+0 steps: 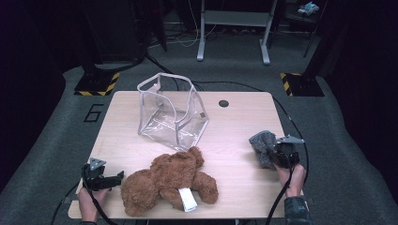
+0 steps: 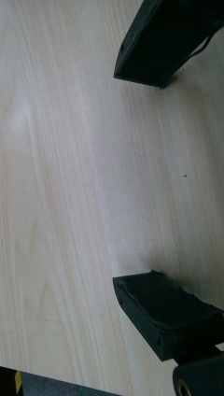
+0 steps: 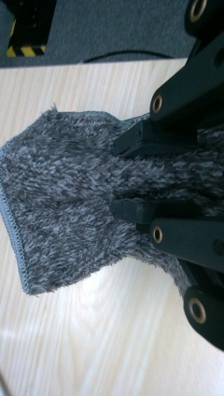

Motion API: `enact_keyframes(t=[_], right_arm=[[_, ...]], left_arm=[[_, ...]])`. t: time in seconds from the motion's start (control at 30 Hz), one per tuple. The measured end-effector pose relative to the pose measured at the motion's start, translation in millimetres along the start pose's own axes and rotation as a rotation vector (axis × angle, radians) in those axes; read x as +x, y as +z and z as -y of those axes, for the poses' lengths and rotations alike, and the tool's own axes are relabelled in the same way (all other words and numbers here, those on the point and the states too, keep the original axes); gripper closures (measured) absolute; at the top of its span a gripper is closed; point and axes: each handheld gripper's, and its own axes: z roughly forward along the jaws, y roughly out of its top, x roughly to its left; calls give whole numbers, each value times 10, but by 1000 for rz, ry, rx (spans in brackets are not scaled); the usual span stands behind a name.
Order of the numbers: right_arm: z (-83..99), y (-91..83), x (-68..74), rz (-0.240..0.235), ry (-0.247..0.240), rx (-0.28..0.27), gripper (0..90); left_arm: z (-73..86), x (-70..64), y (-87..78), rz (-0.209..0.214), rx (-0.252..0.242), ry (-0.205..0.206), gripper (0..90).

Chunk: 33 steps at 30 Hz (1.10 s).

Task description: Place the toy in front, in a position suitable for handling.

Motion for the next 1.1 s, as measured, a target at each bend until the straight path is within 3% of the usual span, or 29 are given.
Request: enact_keyframes(t=[0.07,0.13,0.2,0.3,0.33,0.5,0.53,0.6,0.77,0.97,1.03,1.1], right_arm=[[4,29,-6,5,10,-7,700],[25,154,-14,42,4,32,670],[34,190,-18,46,9,42,656],[58,239,-39,53,22,64,494],[75,202,-52,47,39,42,348],[59,51,-52,9,53,16,178],[50,-27,-17,-19,49,10,151],[51,-63,8,-24,42,4,146],[94,-203,186,-97,7,-32,120],[191,-183,446,-150,-22,-36,101],[204,-167,573,-160,-68,-36,95],[221,-147,665,-181,-76,-50,95]], left_arm=[[-1,2,-2,2,3,1,28],[-1,1,-2,2,3,-1,28],[-1,0,-2,2,2,-1,28],[-2,3,-4,3,5,1,28],[-2,2,-3,3,4,-1,28],[-2,2,-3,3,3,0,29],[0,0,0,0,0,-2,29],[0,0,-1,-1,0,-1,28],[0,0,0,-1,-1,-2,29],[-3,1,-1,0,2,-2,29],[-2,1,-1,0,2,-1,29],[-3,1,-1,0,2,-1,29]])
